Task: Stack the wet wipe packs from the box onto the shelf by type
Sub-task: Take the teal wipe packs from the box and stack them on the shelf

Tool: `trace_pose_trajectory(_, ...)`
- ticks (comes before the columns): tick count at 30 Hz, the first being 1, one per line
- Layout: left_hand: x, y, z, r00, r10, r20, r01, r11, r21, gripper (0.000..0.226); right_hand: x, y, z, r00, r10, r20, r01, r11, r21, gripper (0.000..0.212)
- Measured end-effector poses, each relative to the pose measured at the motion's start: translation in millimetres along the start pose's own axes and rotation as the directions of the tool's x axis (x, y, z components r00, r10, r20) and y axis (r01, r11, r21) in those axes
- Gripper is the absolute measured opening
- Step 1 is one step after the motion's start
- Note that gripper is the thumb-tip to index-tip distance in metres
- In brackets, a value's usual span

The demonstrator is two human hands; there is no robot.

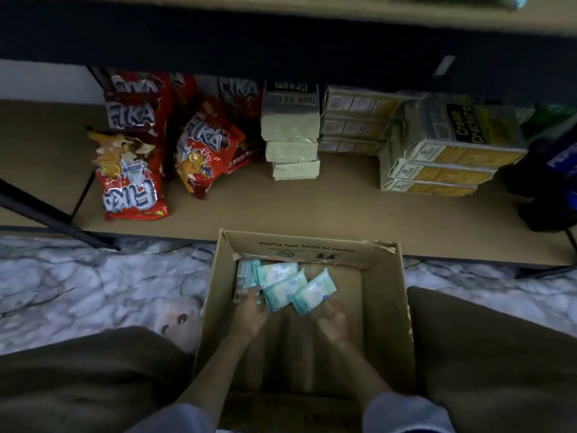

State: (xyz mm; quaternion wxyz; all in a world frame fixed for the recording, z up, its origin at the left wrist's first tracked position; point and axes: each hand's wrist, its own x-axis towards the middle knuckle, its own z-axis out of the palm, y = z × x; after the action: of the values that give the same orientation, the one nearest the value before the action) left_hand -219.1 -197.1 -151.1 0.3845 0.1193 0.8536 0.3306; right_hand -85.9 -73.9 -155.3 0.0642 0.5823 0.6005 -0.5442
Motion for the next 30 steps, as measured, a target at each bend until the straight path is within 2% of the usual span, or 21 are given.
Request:
trace_pose_trajectory(6, 53, -6, 27, 0.998, 0.033, 0.059, -0.040, 0.993, 0.108, 0.044, 53, 11, 24, 0.993, 0.068, -0.095, -0.061, 0.996, 0.070, 0.049)
trace_pose_trajectory(11, 76, -11, 35, 0.997, 0.001, 0.076, -0.008, 0.996, 0.087, 0.042, 81, 12, 47, 0.975, 0.108, -0.192, -0.059, 0.967, 0.248, 0.078)
trace_pose_trajectory(15, 80, -16, 42, 0.995, 0.062, 0.083, -0.070, 0.992, 0.103, 0.046, 89, 10, 54, 0.958, 0.100, -0.270, -0.029, 0.966, 0.255, 0.095)
trace_pose_trajectory(18, 81, -22, 47, 0.993, 0.102, 0.053, -0.106, 0.991, 0.077, 0.043, 81, 1, 44, 0.966, 0.081, -0.245, -0.027, 0.977, 0.213, 0.094)
trace_pose_trajectory(25, 76, -33, 42, 0.977, 0.137, 0.166, -0.142, 0.990, 0.016, 0.044, 76, 19, 17, 0.987, 0.076, -0.141, -0.069, 0.996, 0.049, 0.094)
trace_pose_trajectory(30, 61, -22, 25, 0.953, 0.180, 0.246, -0.182, 0.983, -0.014, 0.049, 54, 21, 5, 0.994, 0.074, -0.085, -0.068, 0.995, 0.078, 0.093)
